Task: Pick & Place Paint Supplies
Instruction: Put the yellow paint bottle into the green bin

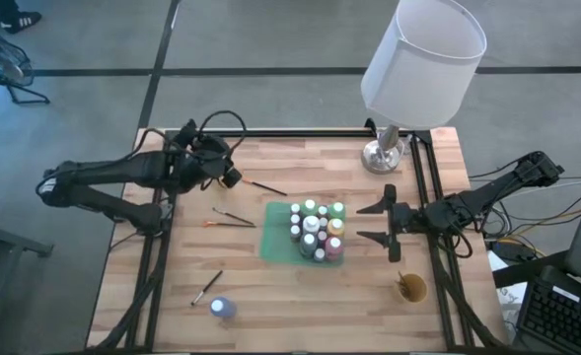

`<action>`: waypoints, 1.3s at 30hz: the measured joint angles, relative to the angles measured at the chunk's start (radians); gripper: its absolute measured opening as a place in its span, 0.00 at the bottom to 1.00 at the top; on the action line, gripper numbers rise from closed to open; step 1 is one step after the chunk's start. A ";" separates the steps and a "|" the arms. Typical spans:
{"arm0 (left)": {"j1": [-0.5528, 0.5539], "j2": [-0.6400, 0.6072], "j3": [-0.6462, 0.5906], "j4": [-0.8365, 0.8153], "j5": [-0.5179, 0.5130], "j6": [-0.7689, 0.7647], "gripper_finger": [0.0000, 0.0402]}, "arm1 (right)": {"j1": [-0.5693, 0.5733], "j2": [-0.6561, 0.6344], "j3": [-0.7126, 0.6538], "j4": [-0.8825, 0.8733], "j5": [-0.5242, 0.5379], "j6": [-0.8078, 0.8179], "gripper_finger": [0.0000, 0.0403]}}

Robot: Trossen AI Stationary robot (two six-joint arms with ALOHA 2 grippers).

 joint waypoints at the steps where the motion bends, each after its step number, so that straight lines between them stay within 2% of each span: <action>1: 0.017 0.000 -0.004 -0.001 0.000 -0.013 0.47 | 0.000 0.000 0.000 0.000 0.000 0.000 0.65; 9: 0.107 -0.003 -0.093 -0.012 0.003 -0.167 0.47 | 0.000 0.000 -0.002 -0.001 0.000 0.001 0.71; 24: 0.111 -0.015 -0.245 -0.011 0.073 -0.349 0.47 | 0.000 0.000 -0.003 -0.001 0.000 0.002 0.75; 31: 0.121 -0.085 -0.275 -0.027 0.115 -0.359 0.47 | 0.000 0.000 -0.005 0.000 0.000 0.002 0.71; 39: 0.124 -0.183 -0.274 -0.171 0.117 -0.547 0.47 | 0.000 0.000 -0.010 -0.001 0.000 0.002 0.65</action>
